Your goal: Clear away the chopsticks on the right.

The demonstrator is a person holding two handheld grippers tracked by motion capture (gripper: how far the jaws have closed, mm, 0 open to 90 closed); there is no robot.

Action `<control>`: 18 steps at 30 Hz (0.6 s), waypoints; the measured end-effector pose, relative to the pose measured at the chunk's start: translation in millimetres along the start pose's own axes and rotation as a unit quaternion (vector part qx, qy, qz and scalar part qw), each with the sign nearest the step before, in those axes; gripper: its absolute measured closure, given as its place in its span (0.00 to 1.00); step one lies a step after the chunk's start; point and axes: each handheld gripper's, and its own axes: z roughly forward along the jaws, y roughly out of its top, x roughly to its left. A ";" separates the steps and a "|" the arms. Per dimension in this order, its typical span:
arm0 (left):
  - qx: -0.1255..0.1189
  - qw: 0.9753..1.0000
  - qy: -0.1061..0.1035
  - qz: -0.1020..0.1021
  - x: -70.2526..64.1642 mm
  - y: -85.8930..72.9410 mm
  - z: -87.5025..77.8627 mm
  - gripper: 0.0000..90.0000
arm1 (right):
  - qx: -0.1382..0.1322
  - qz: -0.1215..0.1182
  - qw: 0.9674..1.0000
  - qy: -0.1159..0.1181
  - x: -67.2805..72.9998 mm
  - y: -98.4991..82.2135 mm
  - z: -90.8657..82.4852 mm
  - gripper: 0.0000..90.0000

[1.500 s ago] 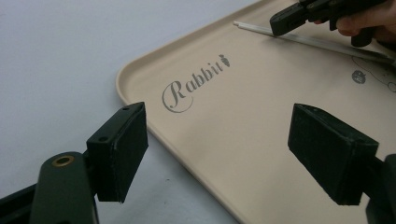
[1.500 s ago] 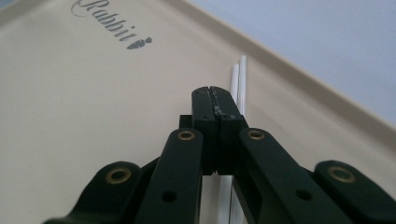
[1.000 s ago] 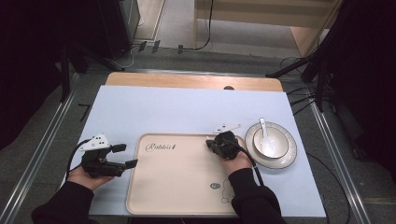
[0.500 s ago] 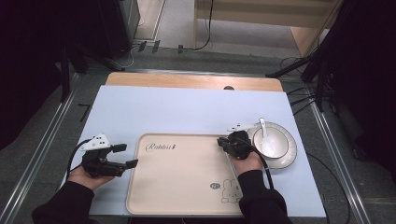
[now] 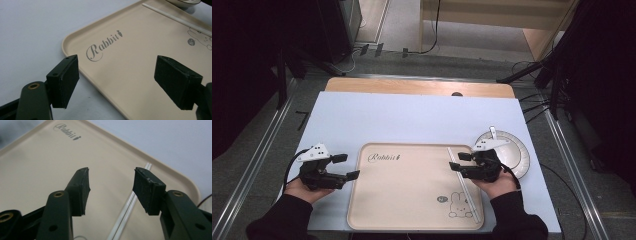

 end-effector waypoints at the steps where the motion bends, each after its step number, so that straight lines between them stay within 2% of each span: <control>1: -0.001 1.000 0.000 0.001 0.1 -0.1 0.0 0.23 | -0.006 -0.003 1.000 0.005 0.2 -2.1 -4.7 0.52; 6: -0.002 1.000 0.000 -0.001 -0.6 -0.7 -1.2 0.23 | -0.010 -0.027 1.000 0.005 -1.4 -13.8 -24.7 0.46; 16: -0.003 1.000 0.003 -0.001 -0.7 -3.8 -5.7 0.23 | -0.022 -0.052 0.998 -0.003 -9.2 -43.3 -58.2 0.40; 18: -0.004 1.000 0.003 -0.001 -1.1 -4.2 -6.5 0.23 | -0.025 -0.050 0.998 -0.003 -11.1 -48.9 -63.1 0.39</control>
